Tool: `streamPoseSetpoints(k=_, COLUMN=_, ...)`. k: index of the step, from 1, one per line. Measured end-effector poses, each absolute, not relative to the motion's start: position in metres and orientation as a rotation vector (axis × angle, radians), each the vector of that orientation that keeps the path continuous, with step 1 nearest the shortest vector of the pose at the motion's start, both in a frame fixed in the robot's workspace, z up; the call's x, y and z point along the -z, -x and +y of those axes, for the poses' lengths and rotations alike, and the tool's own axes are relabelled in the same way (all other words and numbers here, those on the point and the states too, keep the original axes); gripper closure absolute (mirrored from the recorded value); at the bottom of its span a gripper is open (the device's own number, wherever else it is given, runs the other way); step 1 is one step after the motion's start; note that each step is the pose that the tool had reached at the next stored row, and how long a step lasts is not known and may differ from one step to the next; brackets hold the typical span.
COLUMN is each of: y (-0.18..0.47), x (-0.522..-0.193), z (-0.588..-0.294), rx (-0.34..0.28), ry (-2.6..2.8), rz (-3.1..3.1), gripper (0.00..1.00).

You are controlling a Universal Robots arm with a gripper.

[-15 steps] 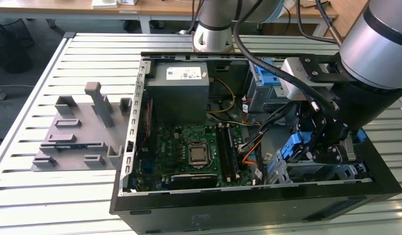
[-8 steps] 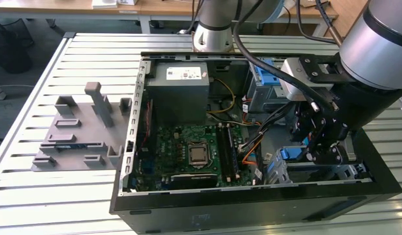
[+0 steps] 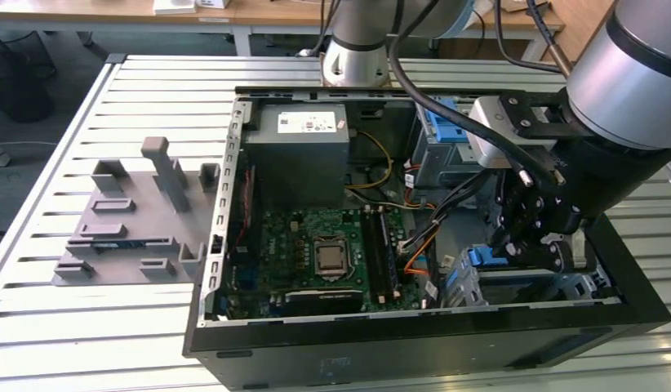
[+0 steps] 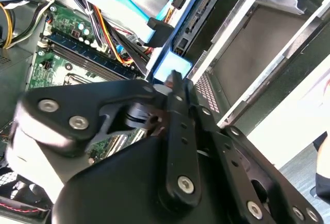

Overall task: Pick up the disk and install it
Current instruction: 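Insert the disk into the insertion slot, then insert the first disk wire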

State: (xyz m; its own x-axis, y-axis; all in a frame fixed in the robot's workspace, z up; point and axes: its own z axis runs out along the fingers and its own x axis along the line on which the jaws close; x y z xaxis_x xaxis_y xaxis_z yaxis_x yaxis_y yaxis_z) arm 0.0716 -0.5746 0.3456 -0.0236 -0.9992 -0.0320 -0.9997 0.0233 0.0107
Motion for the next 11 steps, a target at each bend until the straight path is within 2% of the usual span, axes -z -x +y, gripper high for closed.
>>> streamPoseSetpoints(k=1, y=-0.0716, x=-0.3456, z=-0.5746, rx=-0.047, ry=2.184, rz=2.236, gripper=0.82)
streamPoseSetpoints(k=3, y=-0.0716, x=-0.3456, z=-0.5746, rx=-0.047, ry=2.184, rz=2.236, gripper=0.89)
streamPoseSetpoints(k=11, y=-0.0716, x=-0.3451, z=-0.5746, rx=-0.047, ry=2.184, rz=2.236, gripper=0.89)
